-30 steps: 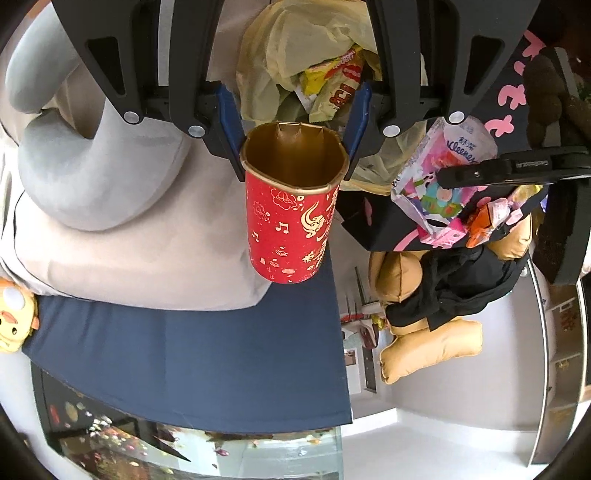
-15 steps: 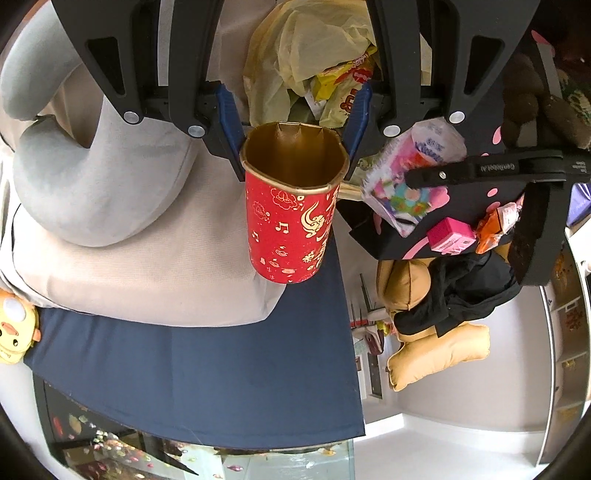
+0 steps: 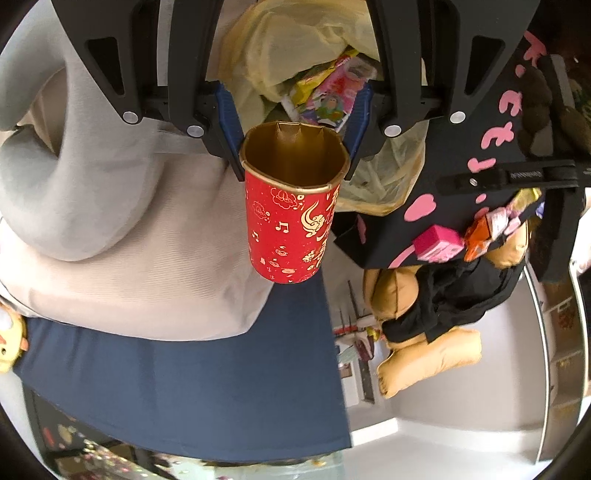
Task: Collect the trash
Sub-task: 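Carry the wrapper and red cup over the yellow bag and open both tools, then move both tools to the table and grasp the orange chip bag with the right tool, then grasp the pink candy stick with the left tool while the right tool holds the orange bag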
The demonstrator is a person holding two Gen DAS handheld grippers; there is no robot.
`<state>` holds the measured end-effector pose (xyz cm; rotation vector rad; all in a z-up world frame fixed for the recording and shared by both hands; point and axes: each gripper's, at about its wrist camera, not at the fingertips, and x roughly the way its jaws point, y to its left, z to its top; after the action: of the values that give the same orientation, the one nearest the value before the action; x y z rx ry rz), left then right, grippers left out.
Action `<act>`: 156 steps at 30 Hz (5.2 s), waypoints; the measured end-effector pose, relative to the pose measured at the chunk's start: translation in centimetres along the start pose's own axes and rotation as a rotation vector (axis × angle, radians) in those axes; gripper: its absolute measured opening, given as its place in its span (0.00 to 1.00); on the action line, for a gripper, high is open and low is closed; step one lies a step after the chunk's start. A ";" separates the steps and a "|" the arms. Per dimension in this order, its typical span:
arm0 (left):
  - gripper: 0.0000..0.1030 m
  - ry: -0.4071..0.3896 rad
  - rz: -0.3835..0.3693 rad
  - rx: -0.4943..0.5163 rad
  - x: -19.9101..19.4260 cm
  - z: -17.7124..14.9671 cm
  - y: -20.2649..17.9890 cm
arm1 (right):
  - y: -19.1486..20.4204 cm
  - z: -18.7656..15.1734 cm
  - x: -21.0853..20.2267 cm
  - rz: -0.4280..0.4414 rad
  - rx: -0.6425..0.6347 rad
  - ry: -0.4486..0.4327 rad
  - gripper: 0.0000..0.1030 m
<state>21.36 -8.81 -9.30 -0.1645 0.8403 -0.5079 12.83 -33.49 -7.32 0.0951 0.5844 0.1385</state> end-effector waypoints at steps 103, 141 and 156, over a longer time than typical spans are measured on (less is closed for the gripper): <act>0.57 -0.247 0.267 -0.351 -18.3 -0.4 33.9 | 35.9 12.3 22.3 0.481 -0.421 0.300 0.17; 0.11 0.176 0.258 -0.001 4.2 14.4 31.1 | 22.5 2.5 21.6 0.382 -0.130 0.338 0.17; 0.25 0.058 0.225 -0.033 -2.7 11.0 28.8 | 23.7 2.8 19.6 0.387 -0.164 0.313 0.17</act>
<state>38.56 16.89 -9.78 -0.0845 0.9117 -0.2889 28.15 -7.19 -12.61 0.0259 0.8599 0.5840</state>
